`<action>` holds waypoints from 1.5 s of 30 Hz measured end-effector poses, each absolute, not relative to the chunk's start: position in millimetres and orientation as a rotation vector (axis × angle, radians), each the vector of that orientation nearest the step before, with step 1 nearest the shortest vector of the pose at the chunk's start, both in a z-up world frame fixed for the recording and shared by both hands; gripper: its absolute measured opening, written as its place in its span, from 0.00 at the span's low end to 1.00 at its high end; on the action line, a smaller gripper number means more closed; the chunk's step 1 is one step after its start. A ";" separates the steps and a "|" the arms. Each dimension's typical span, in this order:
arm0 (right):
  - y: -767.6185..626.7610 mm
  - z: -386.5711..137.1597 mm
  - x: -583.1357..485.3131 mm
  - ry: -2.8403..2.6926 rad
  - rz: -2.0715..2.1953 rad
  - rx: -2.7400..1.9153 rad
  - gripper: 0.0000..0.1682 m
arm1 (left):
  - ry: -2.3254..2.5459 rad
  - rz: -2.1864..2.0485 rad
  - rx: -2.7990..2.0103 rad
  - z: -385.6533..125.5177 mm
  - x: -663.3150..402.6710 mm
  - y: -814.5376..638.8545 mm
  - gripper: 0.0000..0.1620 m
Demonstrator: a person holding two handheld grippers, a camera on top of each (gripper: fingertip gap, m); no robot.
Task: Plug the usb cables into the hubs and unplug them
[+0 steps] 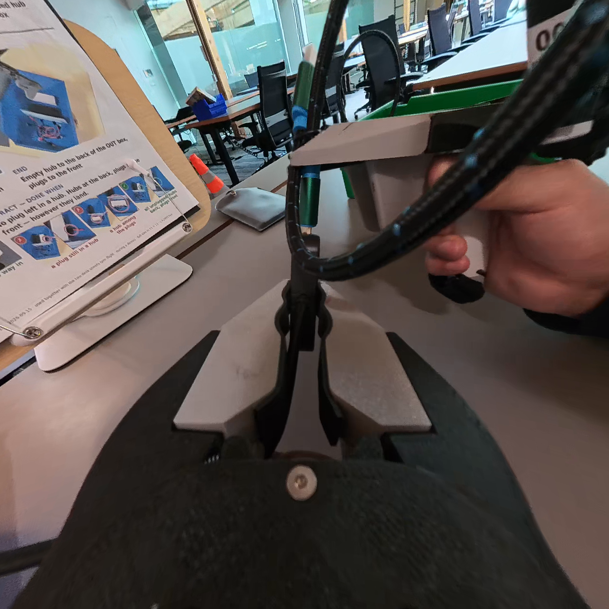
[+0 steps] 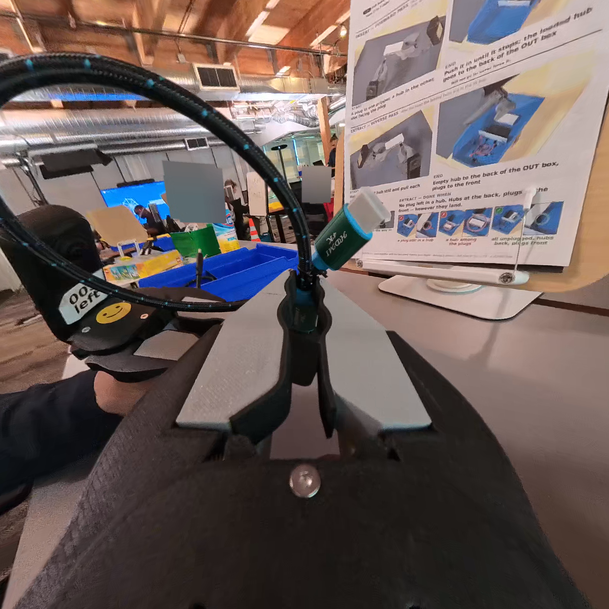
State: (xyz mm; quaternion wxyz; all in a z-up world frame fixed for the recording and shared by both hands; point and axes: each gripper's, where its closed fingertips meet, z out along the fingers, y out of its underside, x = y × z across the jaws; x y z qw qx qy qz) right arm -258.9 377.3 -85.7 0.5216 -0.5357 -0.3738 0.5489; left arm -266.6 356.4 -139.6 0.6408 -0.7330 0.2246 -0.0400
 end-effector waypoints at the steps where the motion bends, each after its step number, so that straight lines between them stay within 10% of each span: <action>1: 377.7 -85.4 -259.6 -0.892 1.335 -1.280 0.05 | 0.503 -0.107 -1.674 -139.4 -266.5 356.5 0.06; 34: 384.4 -86.3 -266.5 -0.650 1.702 -1.366 0.05 | 0.471 -0.175 -1.656 -134.0 -269.4 357.0 0.06; 37: 381.1 -72.1 -259.9 -0.808 1.762 -1.321 0.09 | 0.438 -0.430 -1.623 -124.2 -257.6 352.1 0.06; 39: 390.5 -69.6 -249.1 -0.853 1.689 -1.330 0.29 | 0.442 -0.544 -1.588 -117.6 -255.0 345.8 0.06; 45: 354.0 -81.0 -236.2 -1.098 1.728 -1.271 0.31 | 0.429 -0.796 -1.487 -95.9 -251.4 330.9 0.06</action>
